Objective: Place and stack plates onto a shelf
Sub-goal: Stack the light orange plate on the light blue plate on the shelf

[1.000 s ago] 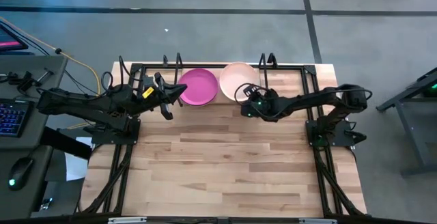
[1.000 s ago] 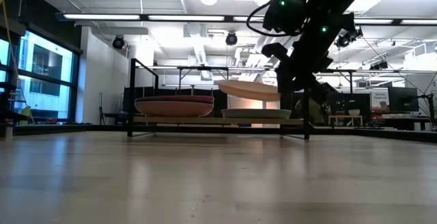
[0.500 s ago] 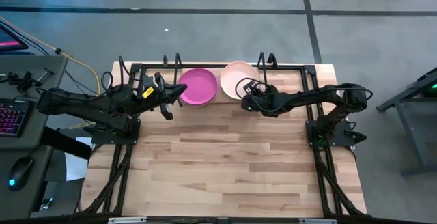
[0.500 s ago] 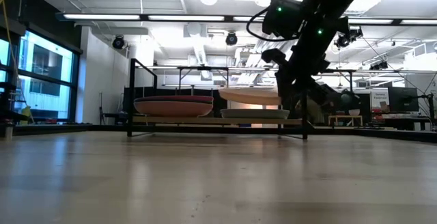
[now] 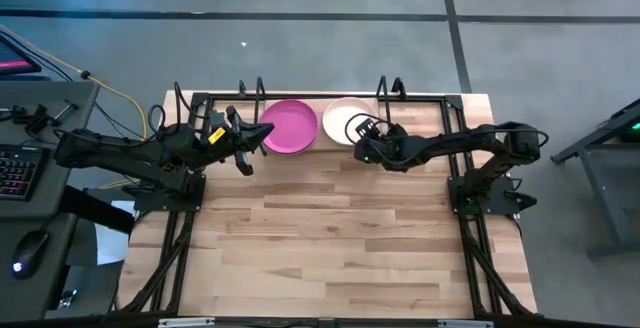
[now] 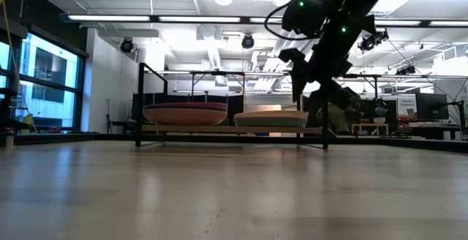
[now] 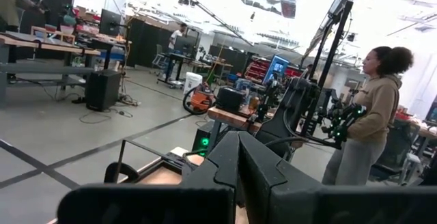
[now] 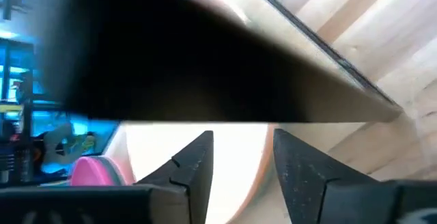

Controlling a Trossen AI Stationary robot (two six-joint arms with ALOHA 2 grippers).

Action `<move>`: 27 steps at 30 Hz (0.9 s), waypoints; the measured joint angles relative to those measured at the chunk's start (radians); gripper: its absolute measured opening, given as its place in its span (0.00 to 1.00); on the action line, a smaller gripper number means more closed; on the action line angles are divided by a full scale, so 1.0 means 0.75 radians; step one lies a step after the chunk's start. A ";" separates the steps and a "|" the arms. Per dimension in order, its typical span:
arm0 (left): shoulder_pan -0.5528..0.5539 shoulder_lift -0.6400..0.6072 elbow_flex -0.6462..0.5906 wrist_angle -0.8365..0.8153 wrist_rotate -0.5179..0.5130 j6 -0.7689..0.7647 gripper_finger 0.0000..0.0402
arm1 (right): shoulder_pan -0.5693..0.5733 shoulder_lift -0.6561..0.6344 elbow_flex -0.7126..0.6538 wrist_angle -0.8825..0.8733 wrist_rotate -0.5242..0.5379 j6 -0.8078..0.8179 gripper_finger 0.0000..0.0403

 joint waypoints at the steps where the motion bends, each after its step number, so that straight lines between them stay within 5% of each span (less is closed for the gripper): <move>1: 0.000 0.000 0.000 0.000 0.000 0.002 0.00 | 0.000 -0.005 0.002 0.007 0.008 -0.002 0.33; 13: 0.000 0.000 0.000 0.002 0.000 0.046 0.00 | 0.001 -0.090 0.123 -0.071 -0.088 -0.529 0.32; 20: 0.000 0.000 0.000 0.002 0.000 0.034 0.00 | 0.001 -0.088 0.128 -0.120 -0.275 -0.821 0.05; 27: 0.000 -0.001 0.000 0.003 -0.024 0.032 0.00 | -0.037 -0.055 0.126 -0.157 -0.315 -0.989 0.01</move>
